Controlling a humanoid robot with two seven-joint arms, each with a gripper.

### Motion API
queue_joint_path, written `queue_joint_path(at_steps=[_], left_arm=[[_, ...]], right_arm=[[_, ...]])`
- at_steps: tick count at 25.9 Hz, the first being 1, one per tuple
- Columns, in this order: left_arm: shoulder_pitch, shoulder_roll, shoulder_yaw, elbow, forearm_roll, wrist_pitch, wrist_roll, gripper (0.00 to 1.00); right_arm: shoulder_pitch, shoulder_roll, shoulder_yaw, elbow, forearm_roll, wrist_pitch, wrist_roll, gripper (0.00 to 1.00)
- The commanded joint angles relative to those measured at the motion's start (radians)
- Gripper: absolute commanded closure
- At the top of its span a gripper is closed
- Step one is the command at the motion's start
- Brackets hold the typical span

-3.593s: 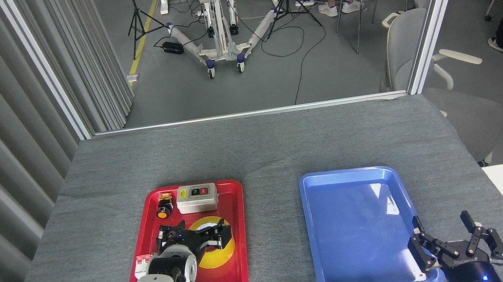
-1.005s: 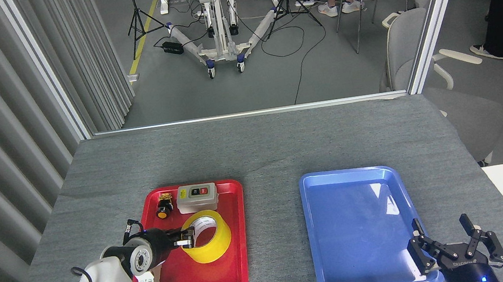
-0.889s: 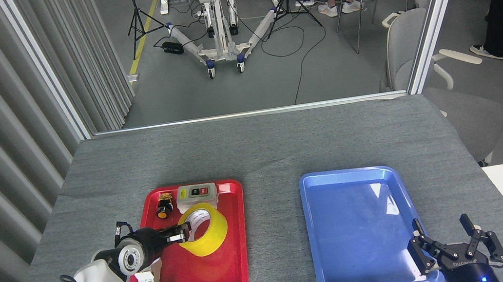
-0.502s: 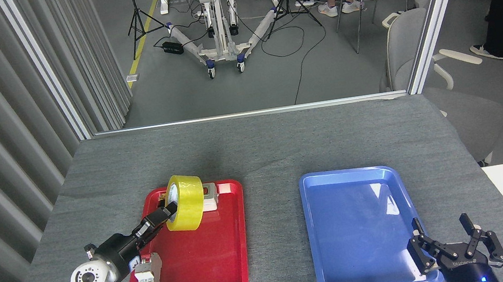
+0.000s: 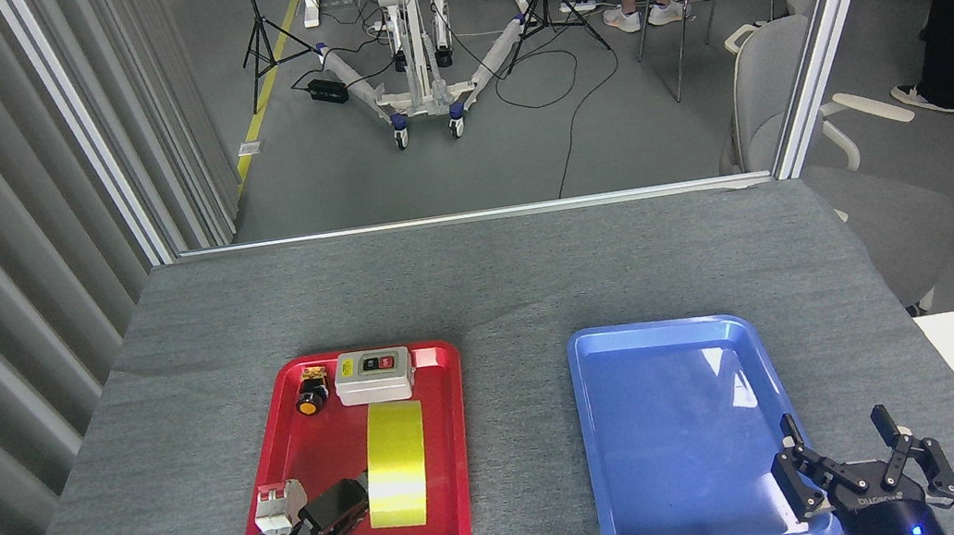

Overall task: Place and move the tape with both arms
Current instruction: 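Slide the upright tape toward the blue tray with the left gripper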

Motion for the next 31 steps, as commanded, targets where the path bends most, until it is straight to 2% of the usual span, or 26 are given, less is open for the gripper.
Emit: queue_joint_path(at_steps=[1,5,11,18,27,28,29,31], left_arm=[[0.048,-0.048,-0.063,-0.039,-0.069,-0.019,0.034,1.0],[0.09,-0.11,-0.069,-0.054,-0.157,-0.026,0.04,1.0],[0.088,-0.119,-0.068,-0.06,-0.157,-0.012,0.04,1.0],[0.085,-0.139,-0.057,-0.108,-0.142,0.12,0.04,1.0],[0.093,-0.154,-0.068,-0.154,-0.017,0.143,0.034,1.0],[0.093,-0.154,-0.068,-0.152,-0.011,0.146,0.034,1.0],[0.093,-0.154,-0.069,-0.152,-0.005,0.145,0.033,1.0],[0.093,-0.154,-0.069,-0.151,-0.005,0.143,0.034,1.0]], right_arm=[[0.0,0.0,0.0,0.0,0.0,0.0,0.0,0.0],[0.0,0.0,0.0,0.0,0.002,0.0,-0.001,0.0],[0.0,0.002,0.0,0.0,0.003,0.0,-0.006,0.0],[0.005,-0.003,0.001,0.0,0.002,-0.003,-0.006,0.0],[0.009,-0.015,0.015,0.0,-0.015,-0.034,-0.007,0.0],[0.006,-0.032,0.037,0.0,-0.043,-0.069,-0.009,0.0],[0.003,-0.06,0.052,0.0,-0.098,-0.113,-0.007,0.0],[-0.003,-0.11,0.063,0.002,-0.277,-0.207,0.005,0.0]])
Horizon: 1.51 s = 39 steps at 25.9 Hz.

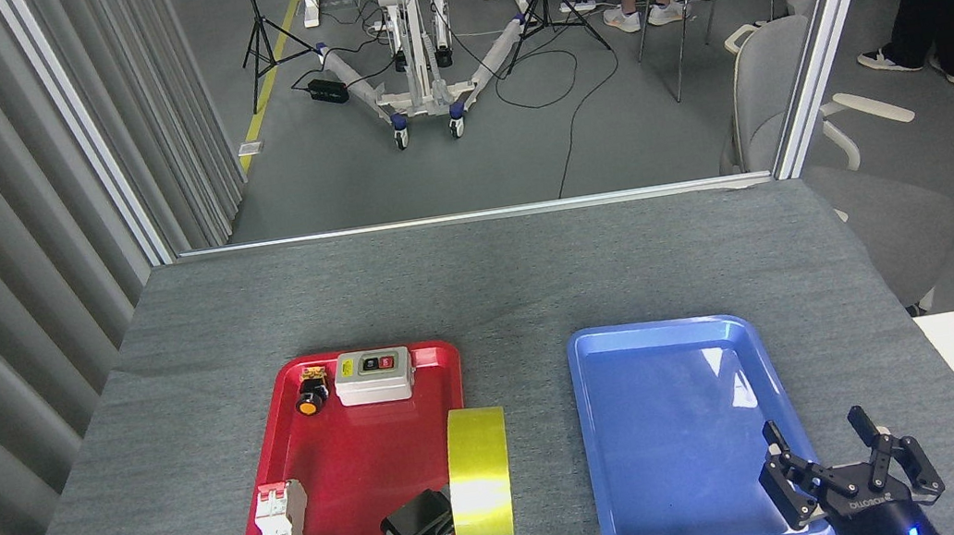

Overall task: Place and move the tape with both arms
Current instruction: 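Reach the right gripper to the tape and grasp it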

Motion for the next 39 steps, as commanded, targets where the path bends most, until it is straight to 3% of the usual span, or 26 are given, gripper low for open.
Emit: queue_joint_path(at_steps=[1,4,7,11,15,22,30,39], left_arm=[[0.0,0.0,-0.001,0.003,0.012,0.002,-0.001,1.0],[0.0,0.001,0.0,0.01,0.012,-0.003,-0.001,1.0],[0.0,0.001,0.0,0.011,0.012,-0.003,-0.001,1.0],[-0.001,0.0,0.003,0.005,0.01,0.006,0.004,1.0],[-0.001,0.0,0.008,0.0,0.01,0.006,0.005,1.0],[-0.001,0.007,0.026,0.008,0.012,0.005,0.004,1.0],[0.0,0.007,0.045,0.01,0.013,0.008,0.002,1.0],[-0.011,-0.002,0.042,0.019,0.001,0.008,0.008,1.0]], right_arm=[[-0.014,-0.087,0.025,0.006,-0.268,-0.16,0.017,0.0],[-0.026,-0.199,0.053,0.038,-0.503,-0.392,0.057,0.0],[-0.037,-0.261,0.117,0.056,-0.682,-0.534,0.108,0.0],[-0.092,-0.337,0.275,0.056,-0.799,-0.613,0.119,0.0],[-0.178,-0.355,0.424,0.056,-0.805,-0.663,0.119,0.0],[-0.293,-0.335,0.565,0.056,-0.801,-0.663,0.145,0.0],[-0.339,-0.208,0.598,0.06,-0.77,-0.663,0.297,0.0],[-0.414,-0.067,0.616,0.125,-0.706,-0.663,0.326,0.01]])
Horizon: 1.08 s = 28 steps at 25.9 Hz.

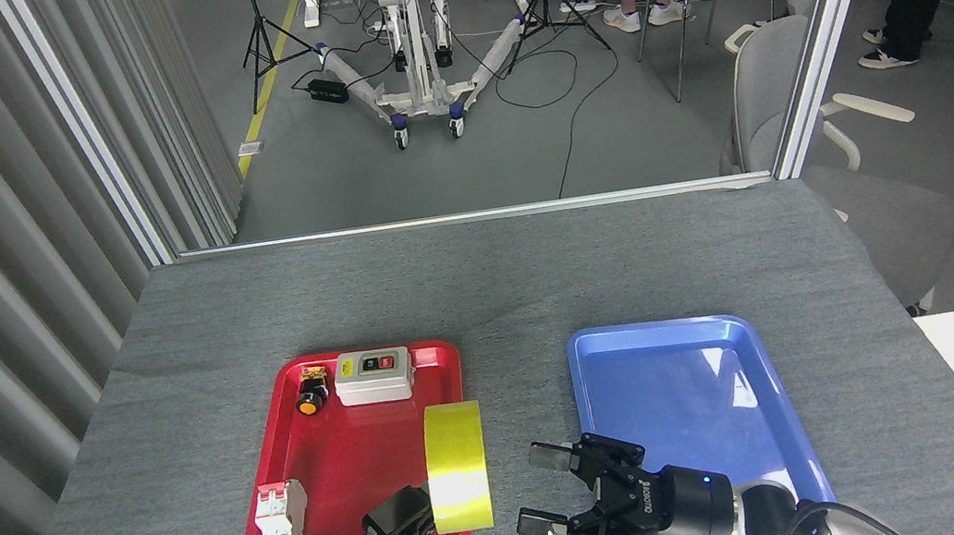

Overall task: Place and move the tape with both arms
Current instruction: 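Reach the right gripper to the tape and grasp it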

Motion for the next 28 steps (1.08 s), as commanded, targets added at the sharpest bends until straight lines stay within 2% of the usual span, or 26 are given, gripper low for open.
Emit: queue_joint_path(at_steps=[1,5,18,24,28], left_arm=[[-0.006,-0.003,-0.001,0.002,-0.004,0.0,0.002,1.0],[-0.01,-0.005,-0.001,0.013,-0.006,0.0,0.01,1.0],[-0.015,-0.003,-0.005,0.025,-0.006,0.0,0.018,1.0],[-0.015,-0.002,-0.005,0.027,-0.007,0.0,0.025,1.0],[-0.016,-0.002,-0.003,0.027,-0.009,0.0,0.025,1.0]], right_arm=[[-0.021,0.059,0.011,0.032,0.038,0.0,0.032,0.01],[-0.042,0.113,0.013,0.075,0.061,0.0,0.037,0.02],[-0.068,0.139,0.016,0.109,0.063,0.0,0.038,0.1],[-0.068,0.14,0.018,0.109,0.063,0.0,0.038,0.22],[-0.068,0.14,0.018,0.109,0.063,0.0,0.04,0.37]])
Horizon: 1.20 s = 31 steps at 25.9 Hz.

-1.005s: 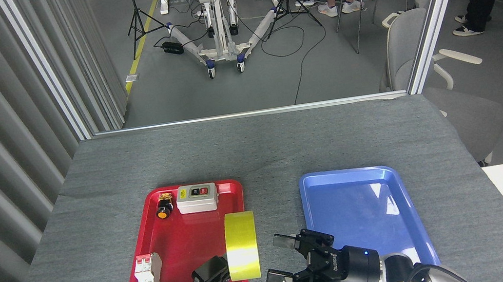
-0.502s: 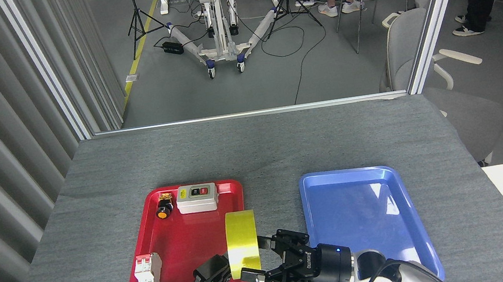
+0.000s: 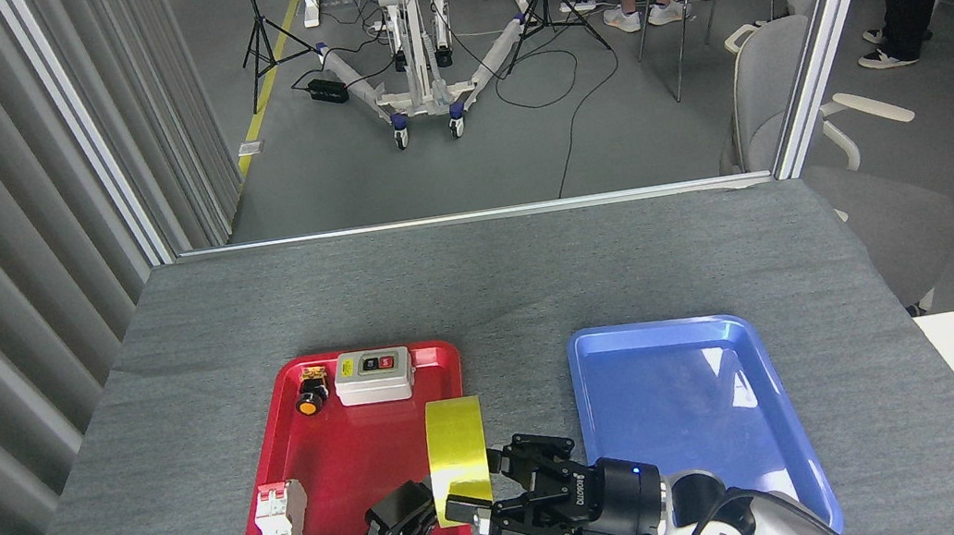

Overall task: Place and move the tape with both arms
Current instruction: 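Reach the right gripper to the tape and grasp it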

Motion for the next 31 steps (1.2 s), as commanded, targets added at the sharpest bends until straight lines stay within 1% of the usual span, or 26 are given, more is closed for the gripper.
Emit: queue_joint_path(at_steps=[1,3,10,15,18,19,20,22,24,29,31], left_arm=[[-0.001,0.0,0.001,0.001,0.0,0.0,0.001,1.0],[-0.001,0.0,0.001,0.002,0.0,0.0,0.001,1.0],[-0.009,0.003,0.004,0.021,-0.002,0.0,0.001,1.0],[-0.015,0.005,0.004,0.027,-0.002,-0.002,0.001,1.0],[-0.016,0.005,0.004,0.028,-0.002,-0.002,0.001,0.99],[-0.016,0.005,0.004,0.03,-0.002,-0.002,0.003,0.99],[-0.019,0.005,0.004,0.036,-0.002,-0.002,0.006,0.97],[-0.026,0.006,0.004,0.047,-0.007,-0.003,0.017,0.87],[-0.027,0.008,0.004,0.047,-0.007,-0.005,0.018,0.82],[-0.027,0.008,0.004,0.047,-0.008,-0.009,0.018,0.79],[-0.029,0.012,0.004,0.047,-0.008,-0.012,0.018,0.72]], right_arm=[[0.0,0.0,0.0,0.0,0.0,0.001,-0.001,0.4],[0.0,-0.001,0.0,0.0,0.0,0.001,0.001,0.45],[0.001,-0.004,0.0,0.0,0.0,0.001,0.006,0.54],[0.005,-0.006,-0.001,0.0,0.0,0.001,0.004,0.66],[0.006,-0.008,-0.001,0.0,-0.002,0.001,0.004,0.69],[0.008,-0.008,-0.001,0.0,-0.002,0.001,0.003,0.71],[0.008,-0.008,-0.001,0.0,-0.002,0.001,0.003,0.72],[0.006,-0.009,-0.003,0.0,-0.002,0.001,0.001,0.74],[0.006,-0.011,-0.003,0.0,-0.002,0.001,0.001,0.75],[0.011,-0.011,-0.004,0.0,-0.002,0.001,0.001,0.75],[0.012,-0.012,-0.004,0.0,-0.002,0.001,-0.001,0.75]])
